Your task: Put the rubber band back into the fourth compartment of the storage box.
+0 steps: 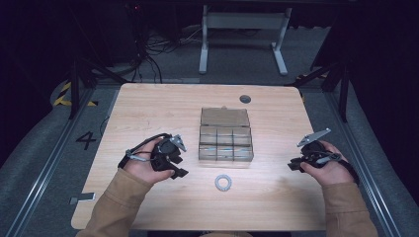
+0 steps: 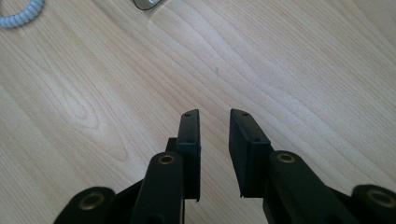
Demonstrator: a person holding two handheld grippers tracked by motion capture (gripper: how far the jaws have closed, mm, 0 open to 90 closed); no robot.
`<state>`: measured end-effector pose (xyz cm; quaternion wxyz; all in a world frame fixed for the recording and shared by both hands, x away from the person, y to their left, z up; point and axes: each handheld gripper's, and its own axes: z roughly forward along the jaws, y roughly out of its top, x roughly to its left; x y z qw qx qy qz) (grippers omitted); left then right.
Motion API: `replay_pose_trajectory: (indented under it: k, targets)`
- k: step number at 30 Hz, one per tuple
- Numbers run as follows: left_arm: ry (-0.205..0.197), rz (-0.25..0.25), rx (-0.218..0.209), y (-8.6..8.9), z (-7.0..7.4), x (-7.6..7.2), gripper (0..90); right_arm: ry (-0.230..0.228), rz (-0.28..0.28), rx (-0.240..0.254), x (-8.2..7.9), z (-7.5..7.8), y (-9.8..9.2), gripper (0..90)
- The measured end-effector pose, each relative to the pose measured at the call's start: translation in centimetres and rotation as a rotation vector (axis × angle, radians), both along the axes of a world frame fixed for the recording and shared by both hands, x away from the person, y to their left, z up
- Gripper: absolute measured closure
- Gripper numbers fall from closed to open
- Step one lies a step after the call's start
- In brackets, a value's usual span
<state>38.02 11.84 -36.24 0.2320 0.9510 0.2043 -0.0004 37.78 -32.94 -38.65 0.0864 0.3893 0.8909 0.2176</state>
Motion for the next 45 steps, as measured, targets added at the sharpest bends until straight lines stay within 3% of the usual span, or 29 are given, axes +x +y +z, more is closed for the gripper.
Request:
replay_pose_trajectory:
  k: [21,34,38,45]
  targets:
    - [0.015,-0.1,0.002,-3.8,-0.4,-1.5,50.4,0.003,0.017,0.007,0.6,0.0,0.3,74.1]
    - [0.029,-0.133,0.001,-5.1,-0.8,-1.4,50.6,0.009,0.017,0.014,0.5,-0.1,0.2,73.9]
    - [0.048,-0.154,-0.01,-5.8,-1.2,-1.1,51.2,0.01,0.021,0.02,0.4,-0.1,0.2,73.7]
    - [0.07,-0.147,-0.038,-6.8,-1.8,-0.5,54.3,0.006,0.008,0.027,0.1,-0.1,-0.2,73.7]
